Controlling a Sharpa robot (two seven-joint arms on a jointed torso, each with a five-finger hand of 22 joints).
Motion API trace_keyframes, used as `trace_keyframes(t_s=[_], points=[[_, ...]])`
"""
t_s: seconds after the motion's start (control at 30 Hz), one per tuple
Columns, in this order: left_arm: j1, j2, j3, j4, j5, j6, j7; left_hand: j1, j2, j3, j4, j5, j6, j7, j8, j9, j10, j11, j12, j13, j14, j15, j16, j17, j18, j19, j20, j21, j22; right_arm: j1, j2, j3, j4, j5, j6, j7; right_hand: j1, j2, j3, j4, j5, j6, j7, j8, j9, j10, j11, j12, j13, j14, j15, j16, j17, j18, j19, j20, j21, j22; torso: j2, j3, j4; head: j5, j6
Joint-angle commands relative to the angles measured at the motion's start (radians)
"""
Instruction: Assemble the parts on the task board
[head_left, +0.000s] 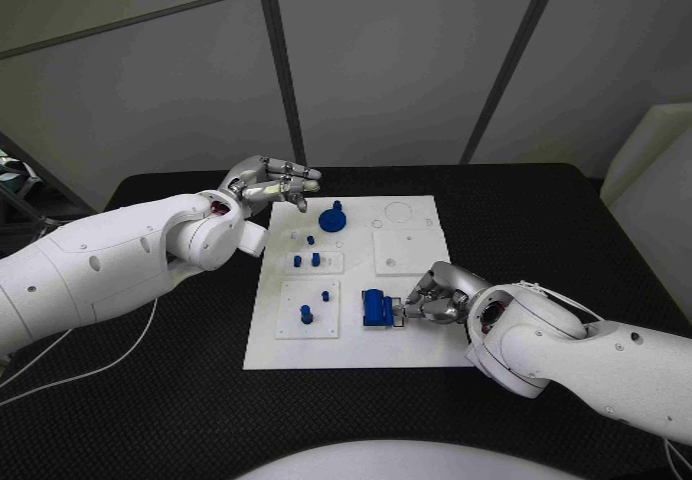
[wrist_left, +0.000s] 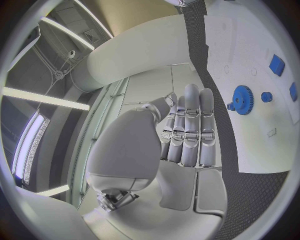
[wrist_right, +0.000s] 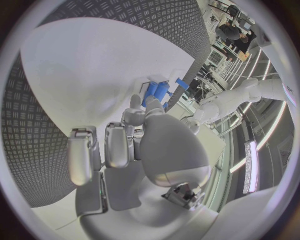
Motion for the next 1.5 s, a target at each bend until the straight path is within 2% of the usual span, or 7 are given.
trace_keyframes(t_s=[0.03, 0.33, 0.43, 0.6, 0.77, 1.03, 1.5], points=[[0.001, 0.0, 0.001, 0.002, 0.004, 0.008, 0.002, -0.001, 0.009, -0.005, 0.001, -0.004, 0.004, 0.004, -0.006, -0.001, -0.002, 0.003, 0.003, -0.001, -0.001, 0.003, -0.004, -0.001, -0.012, -0.004, 0.004, 0.0, -0.001, 0.001, -0.001, 0.0, 0.006, -0.034, 0.006, 0.0, 0.011, -0.002, 0.0, -0.007, -0.004, 0.009, 0.0, -0.002, 0.001, 0.004, -0.002, 0.002, 0.001, 0.04, -0.008, 0.003, 0.0, -0.015, 0.107, -0.008, 0.003, 0.263, 0.001, 0.0003, 0.0005, 0.001, 0.0], [0.001, -0.001, 0.001, 0.002, 0.004, 0.008, 0.001, -0.001, 0.009, -0.005, 0.001, -0.004, 0.004, 0.004, -0.006, -0.001, -0.002, 0.003, 0.003, -0.001, -0.001, 0.003, -0.004, -0.001, -0.012, -0.004, 0.004, 0.0, -0.001, 0.001, -0.024, 0.0, 0.021, -0.057, -0.042, 0.038, 0.01, -0.007, -0.005, -0.007, 0.001, 0.007, 0.002, -0.004, 0.001, 0.002, -0.001, -0.003, -0.003, 0.039, -0.007, 0.001, -0.003, -0.015, 0.107, -0.008, 0.003, 0.263, 0.0, 0.0003, -0.0008, 0.002, -0.001], [0.001, -0.001, 0.001, 0.001, 0.004, 0.008, 0.002, -0.001, 0.009, -0.005, 0.001, -0.004, 0.004, 0.004, -0.006, -0.001, -0.002, 0.003, 0.003, -0.001, -0.001, 0.003, -0.004, -0.001, -0.012, -0.004, 0.004, 0.0, -0.001, 0.001, -0.033, 0.0, 0.025, -0.059, -0.069, 0.087, 0.007, -0.02, -0.017, -0.006, 0.004, 0.0, 0.005, -0.008, 0.0, -0.005, 0.002, -0.02, -0.013, 0.037, -0.006, -0.005, -0.014, -0.013, 0.103, -0.007, -0.006, 0.257, 0.0, 0.0005, -0.0011, 0.002, -0.001], [0.001, 0.0, 0.001, 0.0, 0.004, 0.009, 0.001, -0.001, 0.009, -0.005, 0.001, -0.004, 0.004, 0.004, -0.006, -0.001, -0.002, 0.003, 0.003, -0.001, -0.001, 0.003, -0.004, -0.001, -0.012, -0.004, 0.004, 0.0, -0.001, 0.001, -0.047, 0.0, 0.028, -0.071, -0.095, 0.212, 0.058, -0.043, -0.026, -0.038, 0.006, -0.109, 0.038, -0.015, -0.028, -0.027, 0.026, -0.048, -0.03, 0.031, 0.011, -0.02, -0.036, -0.005, 0.089, 0.005, -0.034, 0.24, 0.0, -0.0001, 0.0008, 0.001, 0.001], [0.001, 0.0, 0.001, -0.001, 0.004, 0.008, 0.001, -0.001, 0.009, -0.005, 0.001, -0.004, 0.004, 0.004, -0.006, -0.001, -0.002, 0.003, 0.003, -0.001, -0.001, 0.003, -0.004, -0.001, -0.012, -0.004, 0.004, 0.0, -0.001, 0.001, -0.06, 0.0, 0.031, -0.142, -0.065, 0.312, 0.132, -0.059, -0.026, -0.088, 0.004, -0.206, 0.064, -0.016, -0.076, -0.045, 0.046, -0.055, -0.033, 0.03, 0.028, -0.023, -0.039, 0.0, 0.078, 0.021, -0.056, 0.226, 0.0, -0.0002, 0.0005, 0.001, 0.001], [0.001, 0.001, 0.001, -0.001, 0.004, 0.008, 0.001, -0.001, 0.009, -0.005, 0.001, -0.004, 0.004, 0.004, -0.006, -0.001, -0.002, 0.003, 0.003, -0.001, -0.001, 0.003, -0.004, -0.001, -0.012, -0.004, 0.004, 0.0, -0.001, 0.001, -0.062, 0.0, 0.022, -0.268, 0.006, 0.372, 0.189, -0.069, -0.035, -0.132, -0.004, -0.271, 0.082, -0.015, -0.149, -0.073, 0.061, -0.093, -0.062, 0.028, 0.043, -0.025, -0.032, 0.003, 0.074, 0.036, -0.067, 0.221, 0.0, 0.0, -0.0003, 0.001, 0.001], [0.001, 0.002, 0.001, -0.001, 0.004, 0.009, 0.001, -0.001, 0.009, -0.005, 0.001, -0.004, 0.004, 0.004, -0.006, -0.001, -0.002, 0.003, 0.003, -0.001, -0.001, 0.003, -0.004, -0.001, -0.012, -0.004, 0.004, 0.0, -0.001, 0.001, -0.039, -0.001, 0.006, -0.371, 0.043, 0.375, 0.194, -0.071, -0.047, -0.144, -0.007, -0.307, 0.087, -0.014, -0.213, -0.072, 0.065, -0.076, -0.054, 0.03, 0.046, -0.017, -0.009, 0.0, 0.08, 0.041, -0.054, 0.229, 0.001, -0.0001, 0.0013, 0.0, 0.0]])
